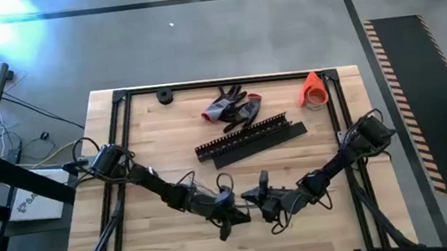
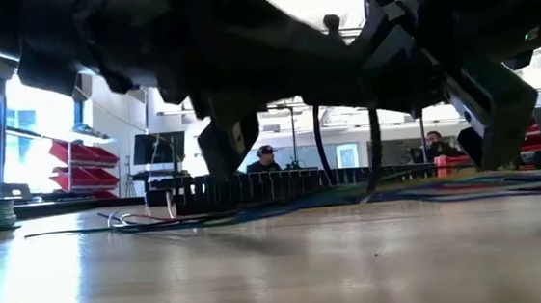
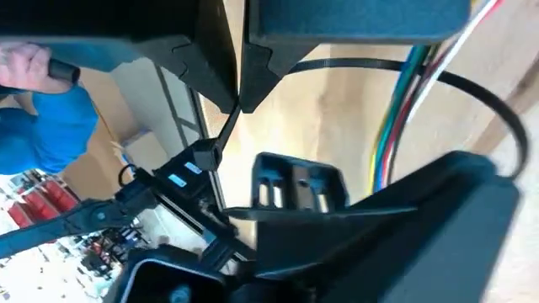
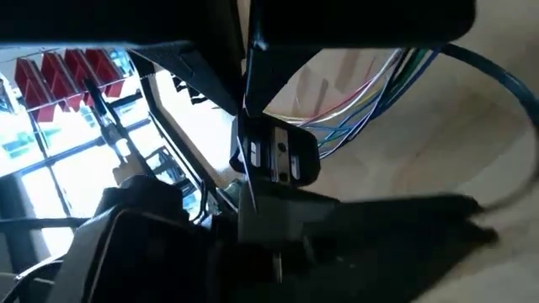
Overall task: Ziptie cables
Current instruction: Wrap the cables using a black zip tie
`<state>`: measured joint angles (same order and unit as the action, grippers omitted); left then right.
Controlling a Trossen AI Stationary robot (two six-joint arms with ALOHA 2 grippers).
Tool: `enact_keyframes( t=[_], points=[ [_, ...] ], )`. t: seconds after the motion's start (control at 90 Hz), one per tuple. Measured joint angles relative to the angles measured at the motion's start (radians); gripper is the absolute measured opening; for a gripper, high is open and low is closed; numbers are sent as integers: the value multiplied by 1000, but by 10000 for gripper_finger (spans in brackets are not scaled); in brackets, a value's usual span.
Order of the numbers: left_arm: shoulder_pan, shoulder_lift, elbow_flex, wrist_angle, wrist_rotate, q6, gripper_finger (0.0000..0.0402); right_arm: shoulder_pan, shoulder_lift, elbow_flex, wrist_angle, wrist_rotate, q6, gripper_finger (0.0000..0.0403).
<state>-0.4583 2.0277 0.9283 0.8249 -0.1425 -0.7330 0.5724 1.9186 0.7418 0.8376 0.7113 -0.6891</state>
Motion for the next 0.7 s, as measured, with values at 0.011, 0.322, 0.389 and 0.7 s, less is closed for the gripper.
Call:
enact_keyframes(
  t=[0.011,0.322,0.389,0.7],
  points=[
    [0,0,0,3,0,0,0,0,0,0,-1,0,0,0],
    [0,0,2,39,-1,2,0,-2,0,24,-73,2,36,0],
    [0,0,2,39,-2,2,0,-2,0,24,-70,2,37,0],
    [1,0,2,33,-3,2,0,5,0,24,-70,14,43,0]
  ],
)
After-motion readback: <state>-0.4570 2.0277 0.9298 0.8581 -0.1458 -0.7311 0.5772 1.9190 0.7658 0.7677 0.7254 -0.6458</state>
